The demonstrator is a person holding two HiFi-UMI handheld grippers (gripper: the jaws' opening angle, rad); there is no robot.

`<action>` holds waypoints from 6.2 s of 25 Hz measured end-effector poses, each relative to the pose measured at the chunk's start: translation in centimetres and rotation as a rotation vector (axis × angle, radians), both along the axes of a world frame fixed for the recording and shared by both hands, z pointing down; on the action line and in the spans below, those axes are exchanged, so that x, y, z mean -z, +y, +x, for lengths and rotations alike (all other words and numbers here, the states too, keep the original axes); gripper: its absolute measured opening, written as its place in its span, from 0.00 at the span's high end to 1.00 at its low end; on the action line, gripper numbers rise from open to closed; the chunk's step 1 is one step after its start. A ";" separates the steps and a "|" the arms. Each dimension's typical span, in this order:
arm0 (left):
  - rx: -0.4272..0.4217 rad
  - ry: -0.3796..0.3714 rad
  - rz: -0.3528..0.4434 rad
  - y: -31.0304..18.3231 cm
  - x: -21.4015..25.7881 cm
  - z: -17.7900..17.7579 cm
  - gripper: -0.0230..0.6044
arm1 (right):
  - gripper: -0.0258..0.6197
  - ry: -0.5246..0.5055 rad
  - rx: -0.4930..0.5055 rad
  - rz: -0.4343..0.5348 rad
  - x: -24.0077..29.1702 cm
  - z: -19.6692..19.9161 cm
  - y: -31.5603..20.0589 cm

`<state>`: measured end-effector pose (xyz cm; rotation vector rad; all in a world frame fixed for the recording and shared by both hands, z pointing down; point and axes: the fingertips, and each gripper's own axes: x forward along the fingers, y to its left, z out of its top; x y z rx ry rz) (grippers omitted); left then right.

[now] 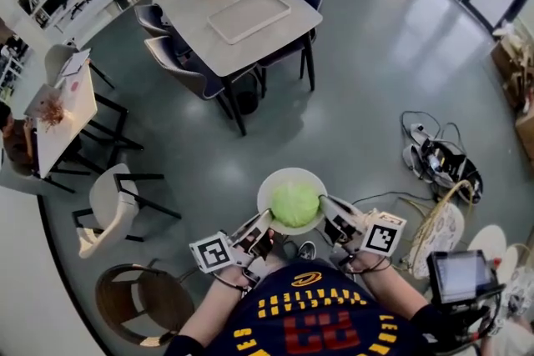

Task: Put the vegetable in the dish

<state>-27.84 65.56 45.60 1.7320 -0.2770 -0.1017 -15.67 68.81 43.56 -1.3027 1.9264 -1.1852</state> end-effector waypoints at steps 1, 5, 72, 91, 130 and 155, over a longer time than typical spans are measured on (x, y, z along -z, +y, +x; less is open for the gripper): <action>-0.003 0.000 -0.004 -1.3 -0.2 0.2 0.95 | 0.93 -0.003 -0.004 -0.004 -0.2 0.1 -1.2; -0.032 0.021 -0.011 -7.0 -0.3 1.3 0.95 | 0.93 -0.001 -0.038 -0.017 -0.1 1.1 -6.5; 0.110 -0.096 0.002 -55.3 -2.0 30.0 0.95 | 0.93 -0.035 0.101 -0.029 -0.9 31.4 -56.7; 0.113 -0.049 -0.047 -68.7 -2.8 28.5 0.95 | 0.93 -0.008 0.094 -0.084 -0.7 29.7 -70.4; 0.560 0.017 -0.154 -82.3 -7.5 33.1 0.95 | 0.93 -0.116 0.591 -0.194 -9.0 32.6 -89.8; 0.382 -0.160 -0.263 -86.7 -17.1 28.9 0.94 | 0.93 -0.119 0.460 -0.314 -18.1 29.8 -93.0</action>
